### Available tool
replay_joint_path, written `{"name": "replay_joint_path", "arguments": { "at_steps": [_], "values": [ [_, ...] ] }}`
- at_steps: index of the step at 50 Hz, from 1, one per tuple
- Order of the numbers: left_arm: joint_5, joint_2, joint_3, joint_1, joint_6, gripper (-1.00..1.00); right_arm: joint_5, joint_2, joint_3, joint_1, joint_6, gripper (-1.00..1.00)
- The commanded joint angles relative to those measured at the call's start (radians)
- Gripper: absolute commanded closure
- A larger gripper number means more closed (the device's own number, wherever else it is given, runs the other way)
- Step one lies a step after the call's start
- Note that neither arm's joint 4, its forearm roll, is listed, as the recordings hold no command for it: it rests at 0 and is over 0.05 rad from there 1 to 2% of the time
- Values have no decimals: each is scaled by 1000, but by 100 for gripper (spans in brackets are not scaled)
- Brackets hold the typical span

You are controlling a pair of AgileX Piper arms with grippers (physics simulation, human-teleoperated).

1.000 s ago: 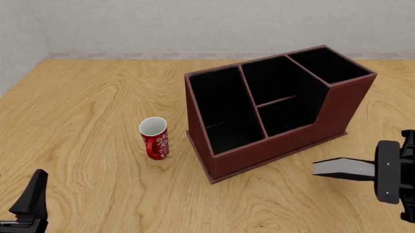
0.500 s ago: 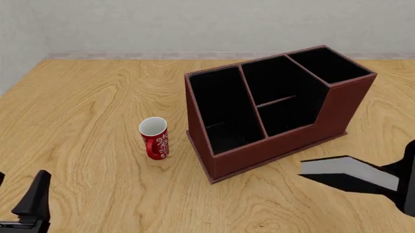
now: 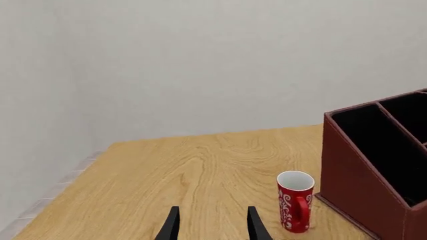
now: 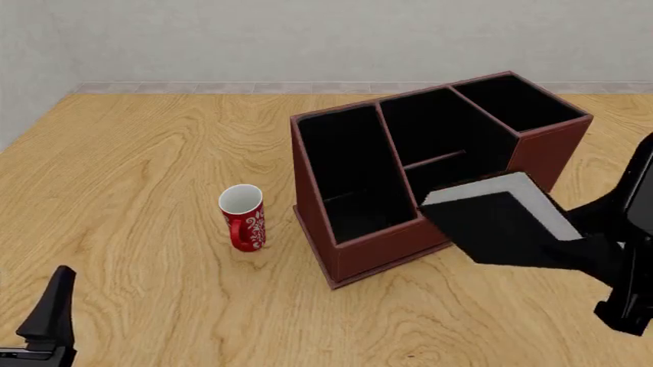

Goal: Pick up the book and place it in the left compartment of the caddy.

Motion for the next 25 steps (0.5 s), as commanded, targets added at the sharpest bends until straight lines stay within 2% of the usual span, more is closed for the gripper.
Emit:
{"name": "replay_joint_path", "arguments": {
  "at_steps": [1,4,5,6,14,19,25],
  "values": [
    [-14,0,-7,-1,93,-100,0,69,-129,83,181,100],
    [-21,0,-18,-7,50,-100,0,86,-177,103,212,100],
    [-28,0,-14,-8,59,-100,0,103,-213,148,264,100],
    [-36,0,-12,-8,60,-100,0,111,-231,161,280,100],
    [-44,0,-15,-20,54,-100,0,163,-282,153,268,100],
    [-42,0,-12,-18,55,-100,0,202,-331,177,312,100],
    [-25,0,-20,-2,43,-100,0,239,-353,192,337,100]
  ]
}}
